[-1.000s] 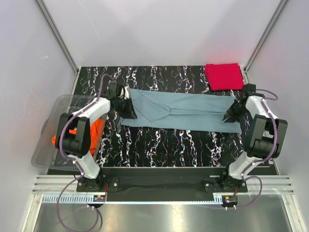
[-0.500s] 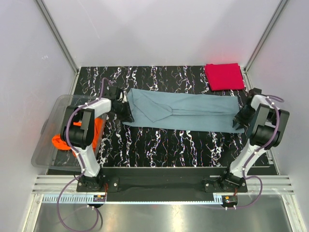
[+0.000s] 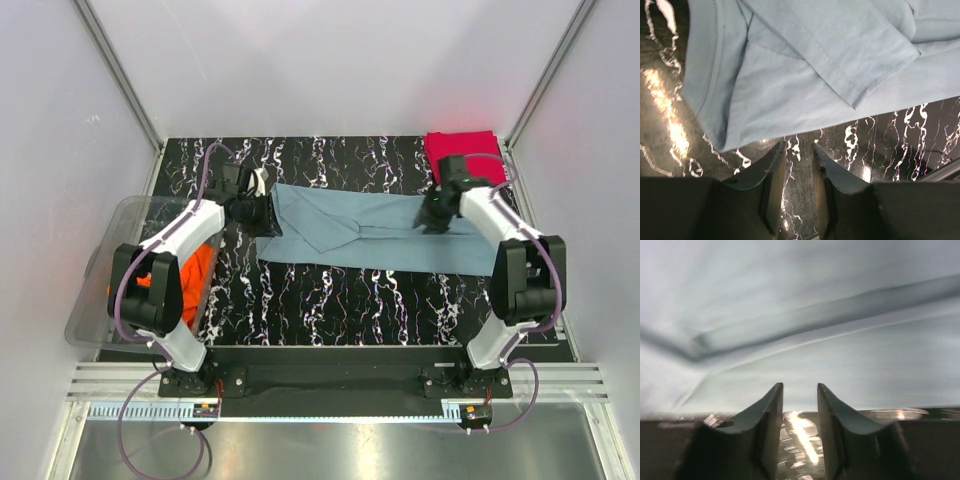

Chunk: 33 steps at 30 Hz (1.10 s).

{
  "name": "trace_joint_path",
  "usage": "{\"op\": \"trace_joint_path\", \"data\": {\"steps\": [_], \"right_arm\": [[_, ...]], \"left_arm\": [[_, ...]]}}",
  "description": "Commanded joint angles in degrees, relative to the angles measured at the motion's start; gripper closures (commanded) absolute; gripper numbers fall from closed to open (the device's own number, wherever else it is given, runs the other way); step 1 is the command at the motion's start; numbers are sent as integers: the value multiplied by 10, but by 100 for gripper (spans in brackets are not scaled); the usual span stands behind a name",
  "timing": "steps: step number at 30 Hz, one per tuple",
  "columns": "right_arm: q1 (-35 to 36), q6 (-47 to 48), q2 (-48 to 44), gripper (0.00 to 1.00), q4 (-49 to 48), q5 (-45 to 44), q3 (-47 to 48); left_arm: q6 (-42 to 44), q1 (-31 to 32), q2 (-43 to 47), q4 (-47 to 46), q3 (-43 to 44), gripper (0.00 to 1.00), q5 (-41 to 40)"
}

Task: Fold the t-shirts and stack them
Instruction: Fold the tshirt

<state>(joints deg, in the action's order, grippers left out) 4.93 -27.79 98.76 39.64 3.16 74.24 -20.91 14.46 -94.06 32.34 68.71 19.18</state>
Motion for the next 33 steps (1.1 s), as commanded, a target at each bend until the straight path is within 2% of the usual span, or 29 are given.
{"op": "trace_joint_path", "data": {"steps": [1,3,5,8,14,24,33], "right_arm": [[52,-105,-1,66,-106,80,-46],[103,-156,17,72,-171,82,-70],[130,-186,34,86,-214,63,-80],[173,-196,57,91,-263,34,-89],[188,-191,83,95,-288,15,-92],[187,-171,128,96,-288,-10,-56],[182,-151,127,96,-256,-29,-12]], "left_arm": [[6,-2,-50,-18,11,69,31],[1,-2,-70,-31,19,69,36],[-8,-2,-93,-41,21,71,40],[-40,-3,-108,-59,18,73,45],[-48,-4,-114,-65,-6,78,29],[-46,-11,-118,-65,-49,80,19],[-37,-18,-126,-60,-53,80,17]]}}
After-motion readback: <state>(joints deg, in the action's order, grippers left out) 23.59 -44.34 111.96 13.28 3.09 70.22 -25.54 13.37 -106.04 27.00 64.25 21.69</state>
